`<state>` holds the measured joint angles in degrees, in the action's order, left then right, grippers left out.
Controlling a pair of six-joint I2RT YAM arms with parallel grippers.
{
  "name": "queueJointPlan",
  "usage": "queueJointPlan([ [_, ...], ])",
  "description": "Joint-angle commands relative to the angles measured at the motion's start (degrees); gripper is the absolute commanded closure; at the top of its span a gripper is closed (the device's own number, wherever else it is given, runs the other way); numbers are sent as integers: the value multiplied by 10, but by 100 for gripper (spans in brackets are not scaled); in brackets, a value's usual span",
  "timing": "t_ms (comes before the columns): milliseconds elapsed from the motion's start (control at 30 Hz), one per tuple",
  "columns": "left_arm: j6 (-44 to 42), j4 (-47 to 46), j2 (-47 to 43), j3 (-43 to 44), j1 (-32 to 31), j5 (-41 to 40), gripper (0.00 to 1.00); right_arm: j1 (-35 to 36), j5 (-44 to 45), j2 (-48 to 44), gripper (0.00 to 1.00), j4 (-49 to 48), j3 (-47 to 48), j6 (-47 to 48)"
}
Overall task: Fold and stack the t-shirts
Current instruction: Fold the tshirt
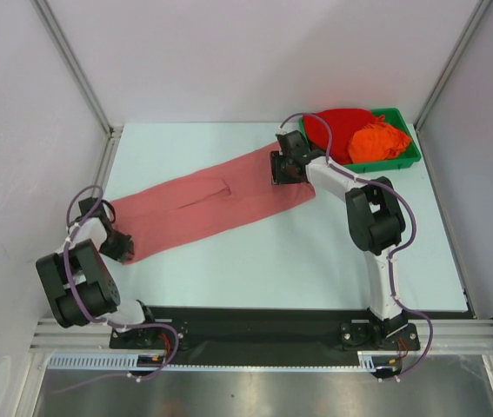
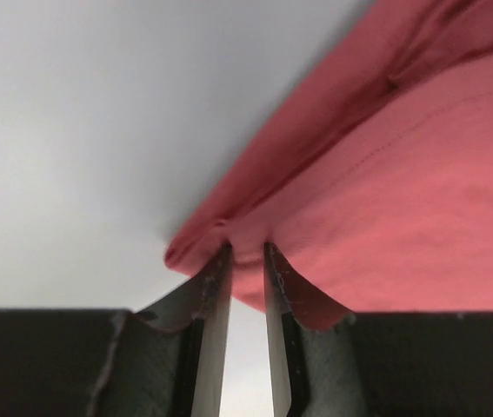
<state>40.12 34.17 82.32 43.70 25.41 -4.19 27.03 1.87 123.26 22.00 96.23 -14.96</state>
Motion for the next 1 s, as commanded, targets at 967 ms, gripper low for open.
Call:
queueJointPlan([
  [967, 1, 0, -327, -38, -182, 34, 47, -3, 42, 131, 46, 84, 165, 8],
])
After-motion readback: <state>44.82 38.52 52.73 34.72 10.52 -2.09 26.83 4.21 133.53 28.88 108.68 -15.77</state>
